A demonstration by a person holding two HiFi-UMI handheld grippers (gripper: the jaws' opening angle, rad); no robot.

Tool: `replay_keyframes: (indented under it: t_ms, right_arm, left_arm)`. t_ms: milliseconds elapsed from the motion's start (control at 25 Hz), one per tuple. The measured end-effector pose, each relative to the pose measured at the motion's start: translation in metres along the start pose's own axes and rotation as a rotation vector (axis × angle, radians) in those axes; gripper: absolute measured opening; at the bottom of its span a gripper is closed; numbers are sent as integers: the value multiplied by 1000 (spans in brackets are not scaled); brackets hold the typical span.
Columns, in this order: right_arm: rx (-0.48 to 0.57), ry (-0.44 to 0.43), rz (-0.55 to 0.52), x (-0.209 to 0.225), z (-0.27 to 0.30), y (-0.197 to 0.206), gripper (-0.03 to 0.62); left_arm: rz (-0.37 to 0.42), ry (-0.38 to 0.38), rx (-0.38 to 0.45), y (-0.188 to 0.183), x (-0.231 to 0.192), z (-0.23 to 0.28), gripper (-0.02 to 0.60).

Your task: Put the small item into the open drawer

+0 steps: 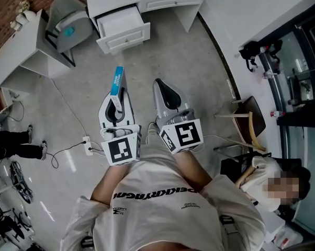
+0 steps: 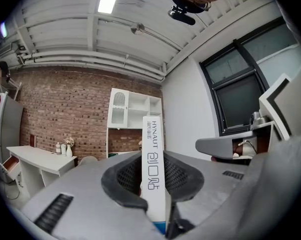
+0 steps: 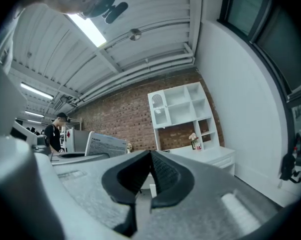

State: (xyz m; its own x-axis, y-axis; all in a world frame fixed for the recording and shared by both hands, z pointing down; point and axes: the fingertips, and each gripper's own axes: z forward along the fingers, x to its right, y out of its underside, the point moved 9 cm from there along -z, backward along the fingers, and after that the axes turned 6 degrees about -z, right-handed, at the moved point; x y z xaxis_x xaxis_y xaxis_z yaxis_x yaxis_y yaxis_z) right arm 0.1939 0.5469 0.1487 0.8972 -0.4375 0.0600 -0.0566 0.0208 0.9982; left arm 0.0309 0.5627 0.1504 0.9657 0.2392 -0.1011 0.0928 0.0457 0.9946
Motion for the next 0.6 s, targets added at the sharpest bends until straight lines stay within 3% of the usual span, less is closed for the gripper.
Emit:
replay_keyframes:
  t_ms: [280,600]
  right_arm:
    - [-32,-30,37,25,52,16,0]
    - [-59,-47,36,26,135,34,0]
  left_arm:
    - [10,-25,-42,11,-12,50,66]
    - [-13,-25,-61,26,-61,112,64]
